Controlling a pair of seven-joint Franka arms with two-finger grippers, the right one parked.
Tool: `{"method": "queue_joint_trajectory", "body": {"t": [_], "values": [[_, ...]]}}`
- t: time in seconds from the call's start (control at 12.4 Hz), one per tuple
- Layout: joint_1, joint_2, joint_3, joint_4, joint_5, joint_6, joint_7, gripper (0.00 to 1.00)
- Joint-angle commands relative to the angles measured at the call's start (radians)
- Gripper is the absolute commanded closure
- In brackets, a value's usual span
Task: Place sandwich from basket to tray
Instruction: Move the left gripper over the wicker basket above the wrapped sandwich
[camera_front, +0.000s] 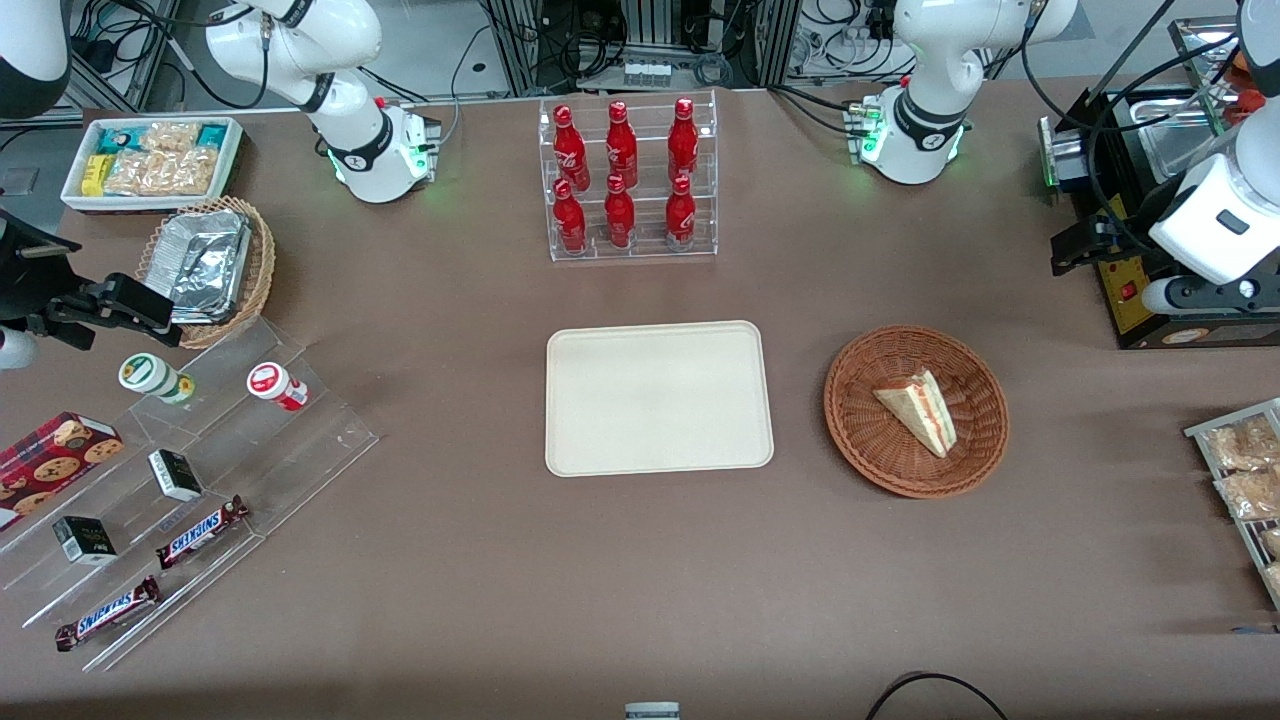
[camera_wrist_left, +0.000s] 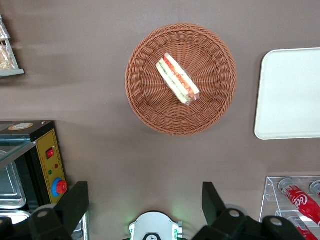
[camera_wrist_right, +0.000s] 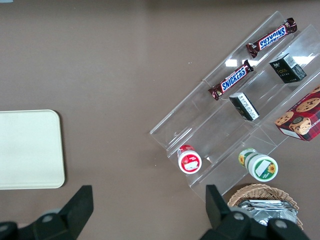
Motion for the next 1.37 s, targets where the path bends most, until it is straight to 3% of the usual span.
{"method": "queue_joint_trajectory", "body": {"t": [0.0,0.56,0.96,1.29], "values": [[-0.004,0.002,-0.006,0.019,-0.006,-0.025,0.003,0.00],[-0.014,0.035,-0.010,-0.078,-0.003,0.034,0.001,0.00],[-0.059,0.034,-0.010,-0.299,0.011,0.258,-0.146,0.00],[-0.062,0.034,-0.012,-0.475,0.011,0.494,-0.154,0.00]]}}
